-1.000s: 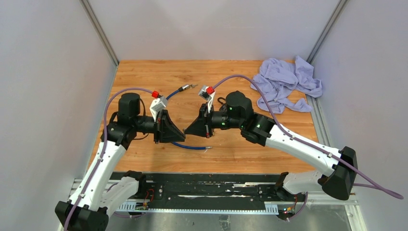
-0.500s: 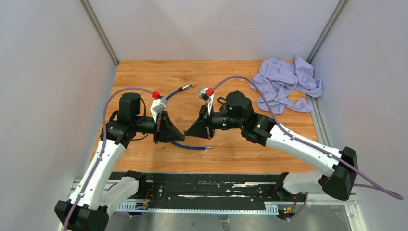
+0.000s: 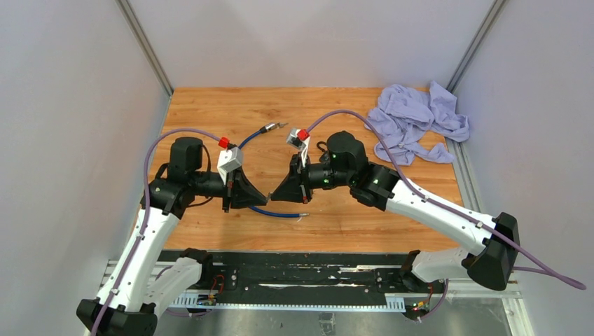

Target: Unlock with the key

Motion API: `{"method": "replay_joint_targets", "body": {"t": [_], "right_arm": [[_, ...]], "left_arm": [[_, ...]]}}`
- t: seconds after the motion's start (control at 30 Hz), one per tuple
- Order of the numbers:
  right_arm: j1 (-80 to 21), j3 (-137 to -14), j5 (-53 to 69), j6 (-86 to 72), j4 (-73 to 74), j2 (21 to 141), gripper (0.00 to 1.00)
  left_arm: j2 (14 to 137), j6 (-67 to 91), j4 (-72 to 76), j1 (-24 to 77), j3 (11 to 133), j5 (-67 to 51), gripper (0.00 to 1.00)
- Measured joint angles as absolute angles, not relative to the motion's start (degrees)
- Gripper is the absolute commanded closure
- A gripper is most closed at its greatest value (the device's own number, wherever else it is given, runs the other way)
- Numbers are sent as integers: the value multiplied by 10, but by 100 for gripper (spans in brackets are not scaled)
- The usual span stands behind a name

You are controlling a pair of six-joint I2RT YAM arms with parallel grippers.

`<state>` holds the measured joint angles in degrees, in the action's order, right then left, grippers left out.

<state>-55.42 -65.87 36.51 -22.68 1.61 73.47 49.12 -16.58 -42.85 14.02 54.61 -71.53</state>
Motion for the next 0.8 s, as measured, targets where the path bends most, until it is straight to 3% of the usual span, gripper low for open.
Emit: {"method": "replay_joint_targets", "body": {"t": [0.07, 0.2, 0.47, 0.57, 0.8], "right_arm": [[-554, -661, 365, -227, 16, 736, 89], [-554, -662, 364, -230, 16, 737, 83], [-554, -662, 356, -231, 13, 743, 91], [-554, -663, 351, -232, 13, 744, 98], [-554, -677, 338, -232, 13, 750, 93]], "left_arm": [[490, -168, -429, 140, 546, -718, 100], [491, -168, -429, 140, 546, -720, 100], [502, -146, -431, 140, 546, -731, 100], [502, -143, -431, 140, 546, -732, 100], [503, -145, -430, 140, 546, -730, 100]]}}
